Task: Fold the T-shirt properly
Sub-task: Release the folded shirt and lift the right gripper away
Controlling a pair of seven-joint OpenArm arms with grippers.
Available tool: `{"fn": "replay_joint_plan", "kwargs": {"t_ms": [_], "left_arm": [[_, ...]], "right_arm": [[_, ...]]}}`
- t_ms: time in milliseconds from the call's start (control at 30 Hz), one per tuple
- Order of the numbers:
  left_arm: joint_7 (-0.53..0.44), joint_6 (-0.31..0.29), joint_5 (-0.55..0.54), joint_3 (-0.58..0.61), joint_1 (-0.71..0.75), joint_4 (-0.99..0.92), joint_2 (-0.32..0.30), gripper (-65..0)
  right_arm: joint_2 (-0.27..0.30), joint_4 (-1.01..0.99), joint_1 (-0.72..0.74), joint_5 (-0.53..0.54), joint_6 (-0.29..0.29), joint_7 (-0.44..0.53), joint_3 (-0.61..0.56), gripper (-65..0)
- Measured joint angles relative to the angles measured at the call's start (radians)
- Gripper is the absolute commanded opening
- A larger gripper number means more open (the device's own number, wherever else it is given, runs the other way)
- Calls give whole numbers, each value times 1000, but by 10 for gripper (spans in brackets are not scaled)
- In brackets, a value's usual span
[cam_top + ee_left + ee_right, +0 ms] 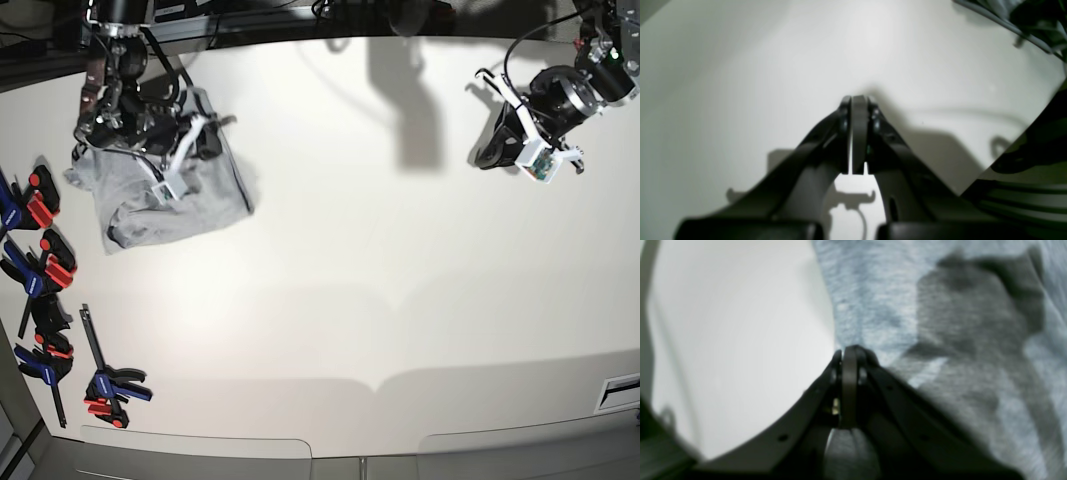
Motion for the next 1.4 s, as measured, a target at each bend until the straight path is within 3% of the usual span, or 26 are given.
{"fn": "replay_joint_plan", "kwargs": {"t_ms": [67, 167, 400, 533, 767, 967, 1133, 1267, 1400], "left_arm": [[0, 0, -1, 0, 0, 0, 0, -650], [0, 0, -1, 0, 0, 0, 0, -650], [0, 0, 15, 0, 0, 0, 0, -650], [0, 0, 15, 0, 0, 0, 0, -650], [-23, 0, 22, 0, 0, 0, 1, -650], [-31, 0, 21, -27, 26, 0, 60, -650], [14, 0, 23, -170, 141, 0, 67, -650], [95, 1, -61, -342, 244, 0, 69, -650], [221, 1, -140, -486, 370, 0, 65, -650]], "right_arm": [[-26, -14, 21, -89, 8, 74, 0, -650], [-46, -19, 57, -185, 11, 96, -1, -650], [-50, -20, 98, -197, 11, 15, 6, -650], [-50, -22, 93, -173, 11, 1, 71, -650], [-50, 12, 94, 245, 5, 57, 290, -650], [-99, 189, 67, 470, -3, -117, 434, -650], [-154, 333, -118, 543, -6, -169, 486, -650], [-196, 464, -284, 632, 0, -334, 486, -650], [-174, 571, -458, 713, -1, -352, 484, -650]]}}
